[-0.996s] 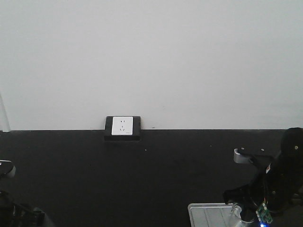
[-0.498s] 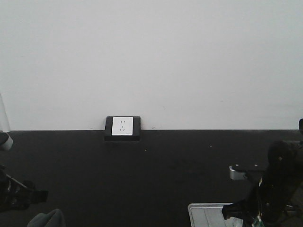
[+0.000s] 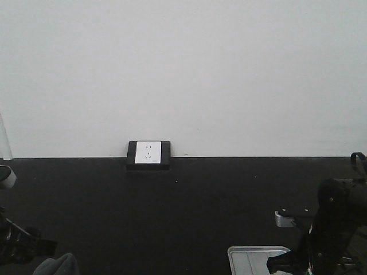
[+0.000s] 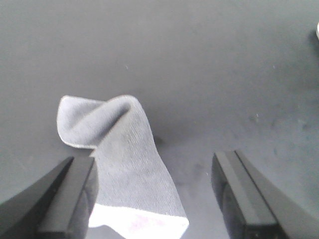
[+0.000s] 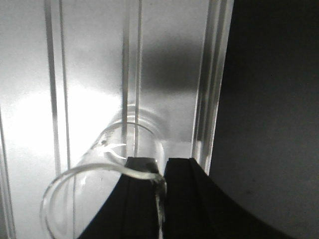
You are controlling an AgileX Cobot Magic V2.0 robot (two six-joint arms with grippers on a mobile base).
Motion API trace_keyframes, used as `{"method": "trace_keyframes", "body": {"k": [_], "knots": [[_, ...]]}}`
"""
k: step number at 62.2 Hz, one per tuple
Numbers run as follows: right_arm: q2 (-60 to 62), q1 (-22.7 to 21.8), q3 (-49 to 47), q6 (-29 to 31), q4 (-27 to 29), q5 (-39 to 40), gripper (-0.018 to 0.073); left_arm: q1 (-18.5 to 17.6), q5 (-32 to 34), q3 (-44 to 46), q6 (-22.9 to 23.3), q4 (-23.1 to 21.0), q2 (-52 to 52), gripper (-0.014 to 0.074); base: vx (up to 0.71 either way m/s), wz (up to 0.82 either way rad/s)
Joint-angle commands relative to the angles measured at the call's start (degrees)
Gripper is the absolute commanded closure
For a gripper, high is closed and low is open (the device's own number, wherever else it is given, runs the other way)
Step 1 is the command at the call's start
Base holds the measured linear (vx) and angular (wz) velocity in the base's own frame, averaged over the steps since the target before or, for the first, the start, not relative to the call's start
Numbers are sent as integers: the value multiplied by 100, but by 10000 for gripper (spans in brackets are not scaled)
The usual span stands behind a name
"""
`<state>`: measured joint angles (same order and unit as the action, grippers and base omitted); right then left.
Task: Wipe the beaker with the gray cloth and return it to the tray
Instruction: 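Lower the beaker back onto the silver tray with the right gripper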
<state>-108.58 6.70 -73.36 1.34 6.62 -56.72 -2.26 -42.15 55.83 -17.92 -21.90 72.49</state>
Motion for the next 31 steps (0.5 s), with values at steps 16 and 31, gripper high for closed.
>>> {"method": "trace_keyframes", "body": {"k": [16, 31], "knots": [[276, -34, -170, -62, 62, -8, 240, 16, 240, 194, 43, -111, -159, 10, 0, 0], [516, -34, -459, -40, 132, -366, 214, 16, 241, 194, 43, -111, -159, 10, 0, 0]]}}
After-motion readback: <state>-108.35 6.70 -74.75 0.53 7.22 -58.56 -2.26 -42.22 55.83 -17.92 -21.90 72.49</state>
